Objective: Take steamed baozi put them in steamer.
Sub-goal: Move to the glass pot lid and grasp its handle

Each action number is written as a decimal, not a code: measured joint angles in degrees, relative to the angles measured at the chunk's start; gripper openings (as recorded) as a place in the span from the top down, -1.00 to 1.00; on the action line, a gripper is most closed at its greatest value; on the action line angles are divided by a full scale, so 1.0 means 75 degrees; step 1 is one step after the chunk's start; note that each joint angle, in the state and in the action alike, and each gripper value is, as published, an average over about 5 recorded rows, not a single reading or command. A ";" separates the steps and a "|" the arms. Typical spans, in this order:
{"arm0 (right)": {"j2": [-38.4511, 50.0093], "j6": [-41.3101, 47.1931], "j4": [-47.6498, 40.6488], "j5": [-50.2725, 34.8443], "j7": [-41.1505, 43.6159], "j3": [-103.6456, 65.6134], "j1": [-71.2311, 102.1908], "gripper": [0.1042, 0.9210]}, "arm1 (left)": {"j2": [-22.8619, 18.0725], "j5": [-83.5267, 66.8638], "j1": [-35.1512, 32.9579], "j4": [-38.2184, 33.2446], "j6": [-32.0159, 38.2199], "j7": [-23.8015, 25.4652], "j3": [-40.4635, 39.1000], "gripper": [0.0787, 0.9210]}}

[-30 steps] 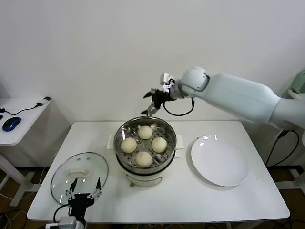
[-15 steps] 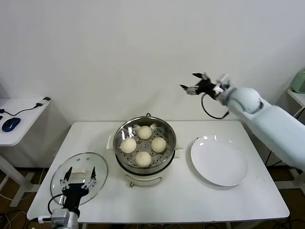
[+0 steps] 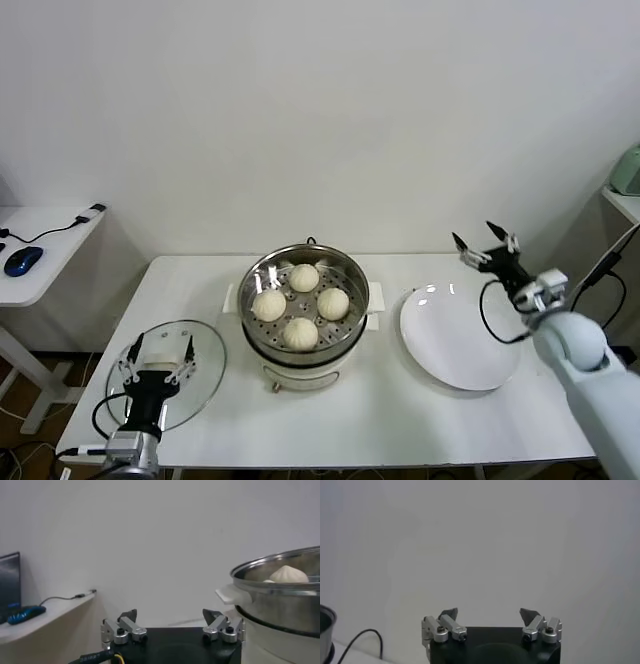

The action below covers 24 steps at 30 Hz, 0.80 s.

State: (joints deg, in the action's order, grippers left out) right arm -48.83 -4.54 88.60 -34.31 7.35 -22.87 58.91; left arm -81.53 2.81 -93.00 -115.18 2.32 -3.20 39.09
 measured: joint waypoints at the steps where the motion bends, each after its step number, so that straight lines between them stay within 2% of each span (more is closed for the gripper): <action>1: -0.0136 -0.0160 0.0000 0.0048 0.0011 -0.0157 0.0302 -0.76 | 0.0012 0.0086 0.0011 0.0022 0.0055 -0.0028 -0.0001 -0.77; 6: -0.0815 -0.0892 -0.0034 0.0324 0.0050 -0.0705 0.1536 -0.76 | 0.0121 0.0826 0.0066 0.0183 0.0382 -0.0295 -0.0025 -0.77; 10: -0.1326 -0.1243 -0.0044 0.0596 -0.0015 -0.0951 0.2222 -0.76 | 0.0256 0.2047 0.0099 0.0440 0.0687 -0.0836 -0.0005 -0.77; 18: -0.2114 -0.1382 0.0091 0.1151 -0.0308 -0.1244 0.3067 -0.76 | 0.0718 0.5248 -0.0001 0.1323 0.0930 -0.2069 0.0070 -0.77; 24: -0.2512 -0.1391 0.0174 0.1492 -0.0500 -0.1375 0.3385 -0.76 | 0.0989 0.7134 0.0047 0.2085 0.0784 -0.2613 0.0081 -0.77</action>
State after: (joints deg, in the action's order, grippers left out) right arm -67.67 -14.97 89.91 -23.12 3.60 -33.18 84.30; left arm -74.11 56.31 -92.65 -99.54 8.20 -22.80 39.69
